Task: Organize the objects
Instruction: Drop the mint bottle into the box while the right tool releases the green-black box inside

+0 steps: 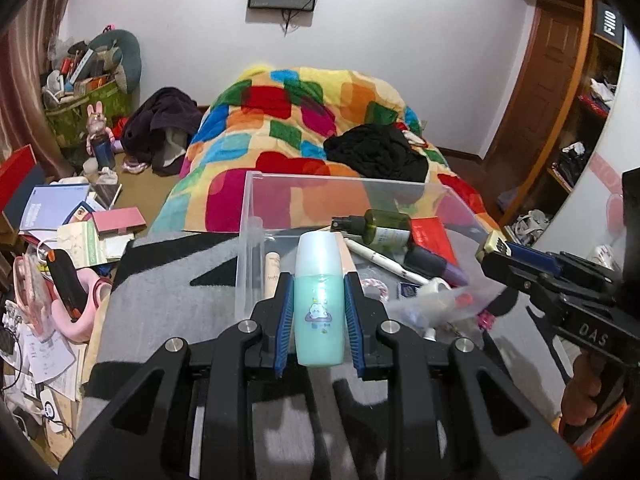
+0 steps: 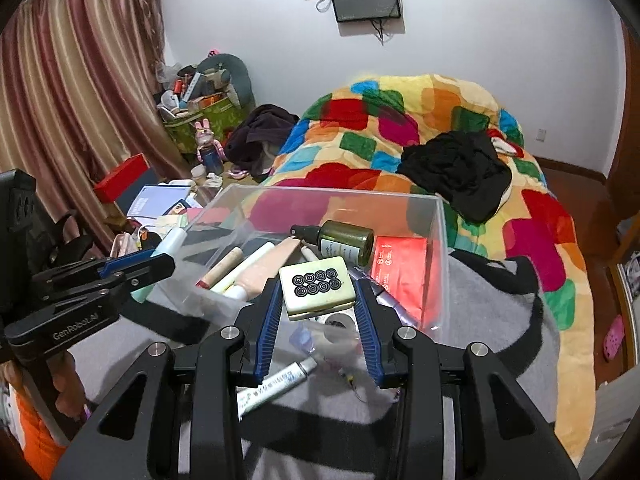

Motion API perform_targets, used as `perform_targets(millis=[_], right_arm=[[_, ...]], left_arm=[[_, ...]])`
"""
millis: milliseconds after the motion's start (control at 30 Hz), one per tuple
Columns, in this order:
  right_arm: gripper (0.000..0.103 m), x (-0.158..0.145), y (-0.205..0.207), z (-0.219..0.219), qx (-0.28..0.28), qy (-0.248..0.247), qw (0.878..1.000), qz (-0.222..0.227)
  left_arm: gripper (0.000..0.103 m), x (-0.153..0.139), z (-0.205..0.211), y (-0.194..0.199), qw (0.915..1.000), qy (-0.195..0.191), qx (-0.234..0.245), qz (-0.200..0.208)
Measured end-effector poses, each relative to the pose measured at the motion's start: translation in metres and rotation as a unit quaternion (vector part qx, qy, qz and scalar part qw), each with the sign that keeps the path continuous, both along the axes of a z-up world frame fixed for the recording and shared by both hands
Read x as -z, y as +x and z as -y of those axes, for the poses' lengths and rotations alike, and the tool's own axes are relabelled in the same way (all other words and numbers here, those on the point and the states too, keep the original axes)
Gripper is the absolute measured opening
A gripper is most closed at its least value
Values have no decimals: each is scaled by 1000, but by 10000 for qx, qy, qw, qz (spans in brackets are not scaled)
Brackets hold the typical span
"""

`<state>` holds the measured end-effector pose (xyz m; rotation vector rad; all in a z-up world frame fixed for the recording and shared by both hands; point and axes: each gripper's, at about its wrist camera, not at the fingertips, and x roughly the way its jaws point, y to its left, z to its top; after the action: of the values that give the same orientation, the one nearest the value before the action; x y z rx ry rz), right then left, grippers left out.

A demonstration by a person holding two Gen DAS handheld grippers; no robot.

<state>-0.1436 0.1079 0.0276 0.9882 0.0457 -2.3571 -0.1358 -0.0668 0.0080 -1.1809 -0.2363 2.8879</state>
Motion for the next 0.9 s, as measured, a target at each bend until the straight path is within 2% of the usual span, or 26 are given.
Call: perform_targets(millis=[200,400,567,767,900], right_arm=[[34,19,-26,21,-195,170,9988,406],[34,31,-43,37,-294,270,9974,604],[34,40,-46,49,-356,455,9961,662],[34,37,-40,53,-335,669,9959,515],[49,28,-30,48,-277,694,9967,304]], left_arm=[[24,14,1,-23,9996,-45,34,274],[24,21,1,-30,9994,-100,31,340],[24,20,-2,-29,9992,-93,117,372],[25,14,-3,-23,9992,27,196,341],[32,5,-7,-13,9995,-11,218,210]])
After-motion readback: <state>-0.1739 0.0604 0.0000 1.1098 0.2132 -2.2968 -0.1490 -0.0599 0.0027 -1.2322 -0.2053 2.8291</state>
